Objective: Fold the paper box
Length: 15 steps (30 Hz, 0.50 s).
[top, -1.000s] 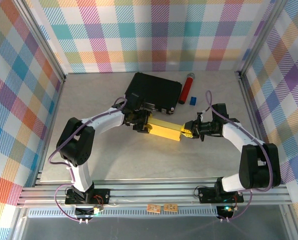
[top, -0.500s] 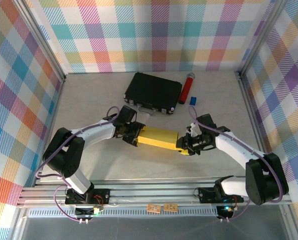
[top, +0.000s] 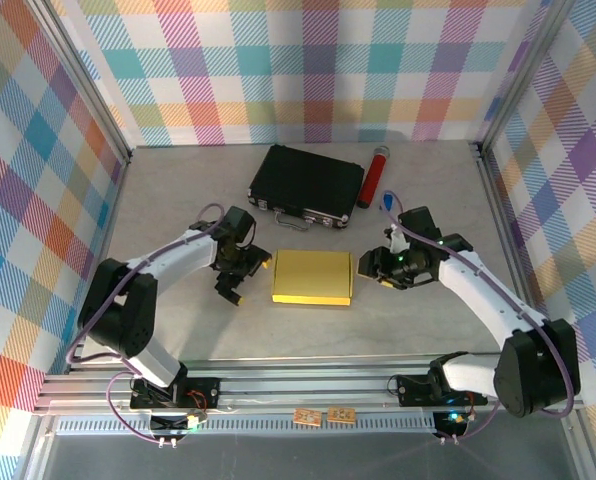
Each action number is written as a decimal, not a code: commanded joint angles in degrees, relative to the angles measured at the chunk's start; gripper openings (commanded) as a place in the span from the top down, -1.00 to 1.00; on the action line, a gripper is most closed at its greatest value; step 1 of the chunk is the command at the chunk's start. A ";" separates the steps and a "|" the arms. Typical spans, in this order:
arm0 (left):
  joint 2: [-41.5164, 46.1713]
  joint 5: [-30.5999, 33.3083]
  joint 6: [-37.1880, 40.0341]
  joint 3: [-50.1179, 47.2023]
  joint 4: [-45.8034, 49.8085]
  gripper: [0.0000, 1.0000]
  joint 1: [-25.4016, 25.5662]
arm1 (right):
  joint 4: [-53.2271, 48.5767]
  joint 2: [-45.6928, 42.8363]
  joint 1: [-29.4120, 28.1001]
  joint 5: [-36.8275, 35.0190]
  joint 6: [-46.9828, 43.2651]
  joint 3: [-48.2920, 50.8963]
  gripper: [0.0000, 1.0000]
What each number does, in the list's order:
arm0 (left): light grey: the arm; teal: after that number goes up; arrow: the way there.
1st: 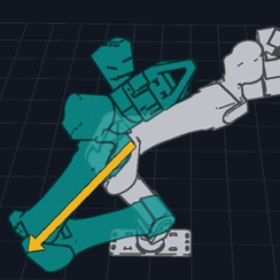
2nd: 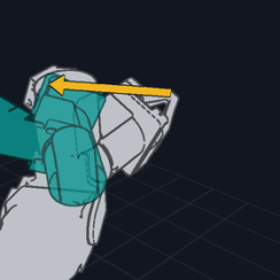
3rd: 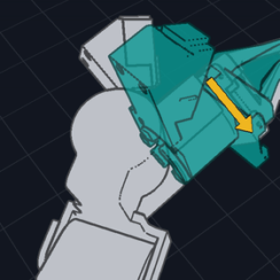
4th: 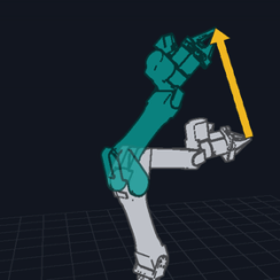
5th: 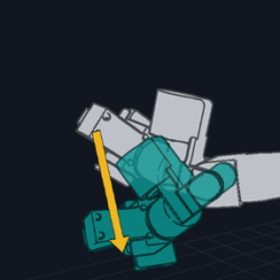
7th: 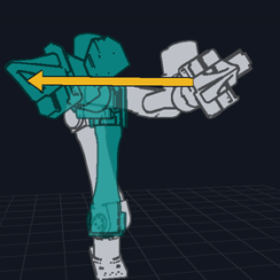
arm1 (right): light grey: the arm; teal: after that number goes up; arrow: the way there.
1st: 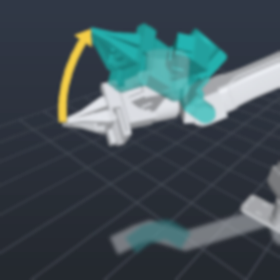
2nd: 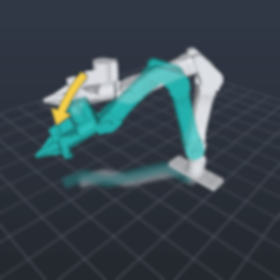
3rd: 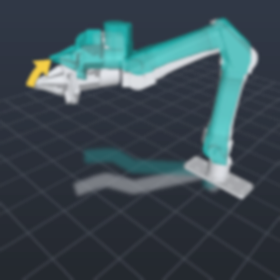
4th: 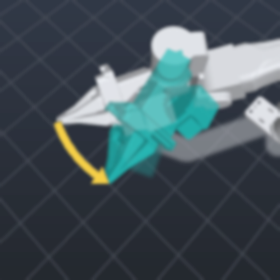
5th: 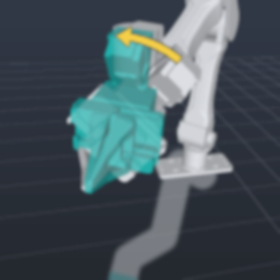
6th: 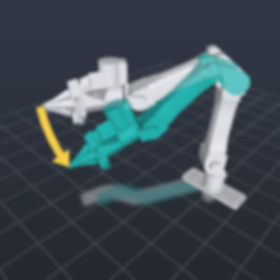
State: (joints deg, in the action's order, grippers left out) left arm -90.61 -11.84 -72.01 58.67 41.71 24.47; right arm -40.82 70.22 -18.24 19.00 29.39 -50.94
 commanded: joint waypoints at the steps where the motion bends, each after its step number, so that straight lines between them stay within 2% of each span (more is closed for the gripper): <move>1: 8.00 6.30 8.53 3.50 7.77 -1.00 -2.98 | -3.96 -4.80 3.12 -6.62 -1.12 -2.98 -0.98; 4: 16.08 12.68 16.47 5.44 5.29 -1.00 -4.32 | -3.64 -14.09 4.22 -19.41 -0.75 -4.30 -0.98; 6: 21.71 17.00 24.03 5.19 1.81 -1.00 -4.61 | 0.36 -20.93 4.20 -26.25 -3.52 -3.64 -0.98; 7: 23.97 19.51 26.20 4.86 1.29 -1.00 -4.61 | 1.59 -22.63 4.18 -32.42 -3.05 -3.05 -0.98; 9: 28.07 30.65 26.18 3.72 4.17 -1.00 -4.61 | 1.56 -24.09 4.18 -46.91 3.18 -0.35 -0.98; 11: 31.28 43.47 24.03 0.80 7.32 -1.00 -4.61 | 17.98 -26.53 4.19 -44.60 -14.40 9.36 -0.98; 12: 32.95 49.01 24.71 -1.29 8.10 -1.00 -4.65 | 24.06 -27.48 4.18 -44.95 -17.50 14.02 -0.98; 13: 34.62 51.35 28.77 -3.63 7.08 -1.00 -4.74 | 28.32 -27.90 4.18 -45.85 -19.55 17.52 -0.98; 15: 38.43 48.68 48.14 -11.94 -5.94 -1.00 -4.69 | 37.22 -27.06 4.27 -43.79 -24.25 24.37 -0.98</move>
State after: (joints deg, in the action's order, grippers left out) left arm -54.15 27.00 -43.18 54.70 41.65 20.03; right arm -18.85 41.69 -13.87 -20.82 16.69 -34.39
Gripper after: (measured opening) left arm 0.998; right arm 0.991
